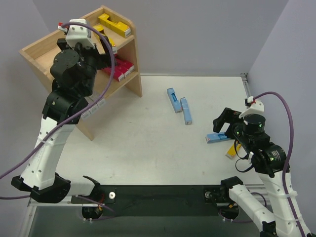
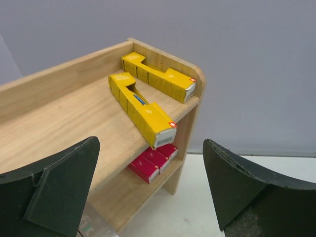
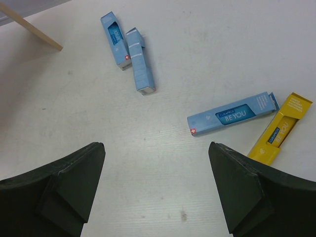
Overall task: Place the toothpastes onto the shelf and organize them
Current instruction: Adjust the toothpaste on the shelf.
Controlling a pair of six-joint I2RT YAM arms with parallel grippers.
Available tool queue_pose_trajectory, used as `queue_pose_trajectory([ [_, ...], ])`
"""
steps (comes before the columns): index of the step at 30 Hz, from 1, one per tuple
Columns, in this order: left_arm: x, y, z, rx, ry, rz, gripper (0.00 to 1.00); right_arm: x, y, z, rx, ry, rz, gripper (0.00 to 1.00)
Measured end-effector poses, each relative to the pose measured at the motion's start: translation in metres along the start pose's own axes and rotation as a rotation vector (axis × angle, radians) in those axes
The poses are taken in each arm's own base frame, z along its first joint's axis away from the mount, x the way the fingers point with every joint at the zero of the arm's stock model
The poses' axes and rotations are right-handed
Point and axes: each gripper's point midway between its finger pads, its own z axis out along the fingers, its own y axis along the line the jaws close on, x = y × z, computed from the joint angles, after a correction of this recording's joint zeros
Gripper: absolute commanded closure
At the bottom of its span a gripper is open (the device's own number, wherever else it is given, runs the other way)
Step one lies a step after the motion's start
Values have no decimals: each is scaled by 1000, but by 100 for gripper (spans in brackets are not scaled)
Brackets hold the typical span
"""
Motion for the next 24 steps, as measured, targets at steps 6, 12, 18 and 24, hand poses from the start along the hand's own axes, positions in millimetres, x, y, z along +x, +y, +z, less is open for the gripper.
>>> queue_pose_trajectory([
  [6, 3, 41, 31, 37, 5, 86, 3, 3, 2, 1, -13, 11, -3, 10],
  [12, 32, 19, 51, 232, 79, 118, 3, 7, 1, 3, -13, 25, -11, 10],
  [18, 54, 13, 65, 309, 133, 125, 3, 8, 1, 3, -13, 25, -17, 10],
  [24, 70, 8, 76, 346, 156, 160, 4, 8, 1, 3, -13, 26, -21, 10],
])
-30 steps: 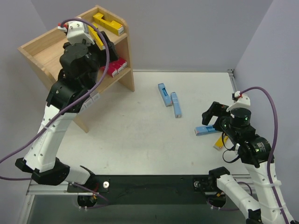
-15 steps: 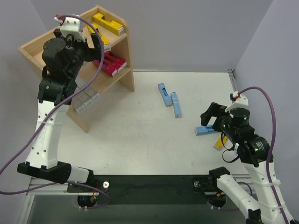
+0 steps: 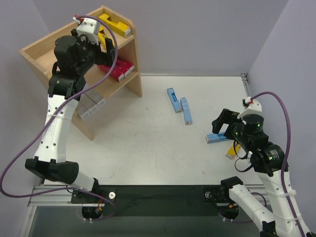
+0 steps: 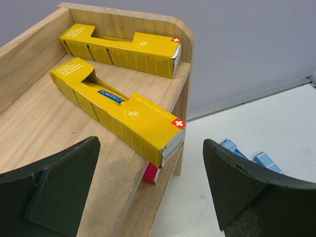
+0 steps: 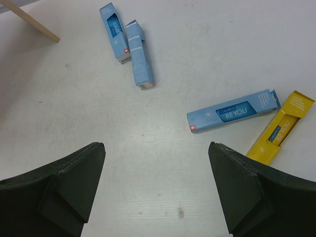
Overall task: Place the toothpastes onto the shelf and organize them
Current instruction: Adjust the toothpaste on the shelf.
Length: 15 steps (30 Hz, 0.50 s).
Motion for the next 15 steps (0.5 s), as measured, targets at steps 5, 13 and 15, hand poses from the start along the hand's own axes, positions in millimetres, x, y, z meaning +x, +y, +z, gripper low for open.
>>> queue_pose_trajectory([
  [5, 11, 2, 12, 10, 21, 28, 14, 0, 0, 0, 0, 1, -1, 10],
  [13, 23, 3, 31, 46, 41, 47, 27, 1, 0, 1, 2, 6, -3, 10],
  [15, 23, 2, 35, 56, 36, 47, 28, 1, 0, 2, 3, 8, -5, 10],
])
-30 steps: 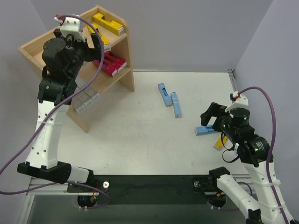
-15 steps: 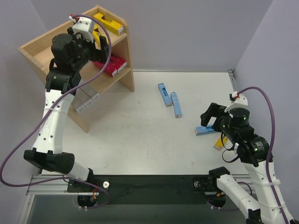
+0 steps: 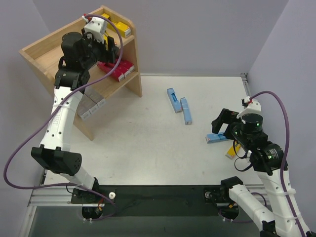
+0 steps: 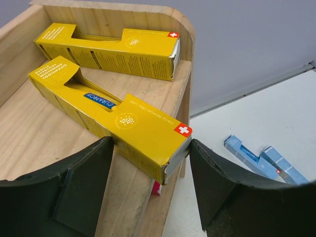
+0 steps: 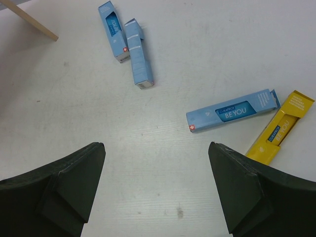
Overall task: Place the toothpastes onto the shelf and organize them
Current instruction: Adjust the toothpaste on the shelf.
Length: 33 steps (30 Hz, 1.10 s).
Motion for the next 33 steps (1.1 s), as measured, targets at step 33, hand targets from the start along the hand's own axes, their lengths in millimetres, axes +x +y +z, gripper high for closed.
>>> queue_pose_trajectory([
  [33, -11, 0, 60, -5, -110, -63, 28, 4, -3, 10, 26, 38, -14, 10],
])
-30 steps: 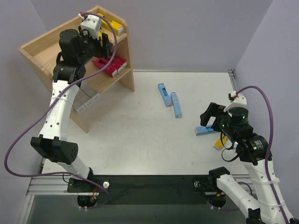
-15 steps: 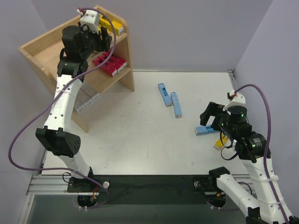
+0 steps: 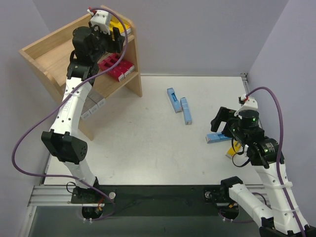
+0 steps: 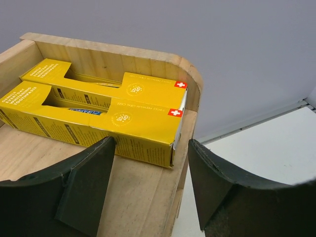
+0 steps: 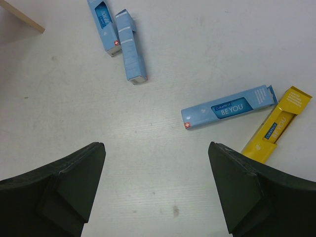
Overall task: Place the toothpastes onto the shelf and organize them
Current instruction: Adjust the toothpaste on the shelf.
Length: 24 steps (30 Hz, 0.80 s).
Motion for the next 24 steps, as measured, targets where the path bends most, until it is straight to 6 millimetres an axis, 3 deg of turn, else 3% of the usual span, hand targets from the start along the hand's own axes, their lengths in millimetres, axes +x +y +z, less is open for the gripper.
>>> queue_pose_trajectory([
  [4, -1, 0, 0, 2, -2, -4, 23, 0, 0, 1, 1, 3, -1, 10],
  [12, -3, 3, 0, -17, -13, -7, 3, 0, 0, 1, 2, 4, -1, 10],
  [15, -4, 4, -4, -29, -18, -12, 3, 1, 0, 1, 3, 5, 0, 10],
  [20, -12, 3, -21, -43, -45, -16, 3, 0, -4, -1, 21, 14, 4, 7],
  [24, -26, -1, -52, -53, -89, -20, 3, -3, -14, 0, 76, 20, 35, 0],
])
